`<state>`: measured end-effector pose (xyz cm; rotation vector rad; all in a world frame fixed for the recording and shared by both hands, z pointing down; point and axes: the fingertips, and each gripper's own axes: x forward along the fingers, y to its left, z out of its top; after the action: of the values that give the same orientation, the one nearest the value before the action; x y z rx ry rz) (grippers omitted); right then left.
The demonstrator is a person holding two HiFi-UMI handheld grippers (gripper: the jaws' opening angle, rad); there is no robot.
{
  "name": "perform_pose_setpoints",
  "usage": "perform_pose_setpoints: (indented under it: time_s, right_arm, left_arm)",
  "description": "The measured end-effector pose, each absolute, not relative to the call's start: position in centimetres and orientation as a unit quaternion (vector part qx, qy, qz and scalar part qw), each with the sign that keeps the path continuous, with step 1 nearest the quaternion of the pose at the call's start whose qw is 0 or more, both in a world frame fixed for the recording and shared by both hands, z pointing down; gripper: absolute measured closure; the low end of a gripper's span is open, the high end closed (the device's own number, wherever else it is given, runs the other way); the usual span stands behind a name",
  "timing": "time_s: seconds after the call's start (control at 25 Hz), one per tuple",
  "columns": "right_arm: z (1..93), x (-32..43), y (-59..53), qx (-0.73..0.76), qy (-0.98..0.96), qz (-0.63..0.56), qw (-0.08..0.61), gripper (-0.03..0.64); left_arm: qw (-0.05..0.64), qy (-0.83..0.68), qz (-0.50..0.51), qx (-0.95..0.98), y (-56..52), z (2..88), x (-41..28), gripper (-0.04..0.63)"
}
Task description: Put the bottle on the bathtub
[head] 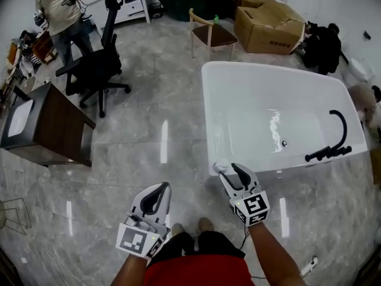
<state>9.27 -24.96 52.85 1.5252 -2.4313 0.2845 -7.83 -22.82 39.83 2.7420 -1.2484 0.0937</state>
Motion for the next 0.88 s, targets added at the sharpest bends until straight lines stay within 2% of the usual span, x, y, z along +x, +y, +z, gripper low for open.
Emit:
perform_pose_setpoints:
  time_s: [0.28, 0.48, 0.88]
  right_arm:
    - [43.4, 6.0, -22.5, 0.536, -0.84, 0.079, 0.025, 0.528]
    - [39.9, 4.1, -20.0, 0.539, -0.84, 0.063, 0.005, 0.609]
    - [41.9, 3.9, -16.1, 0.552, -0.829, 0.088, 0.021, 0.612]
  left_arm:
    - [0.052, -0.384, 0.012, 0.922, -20.7, 38.5, -7.9, 0.584]
    - [0.054, -0.362, 0.0, 0.931, -19.4, 38.2, -7.6, 0.584]
    - [0.063, -0.322, 0.002, 0.945, -17.7, 38.9, -4.9, 0.584]
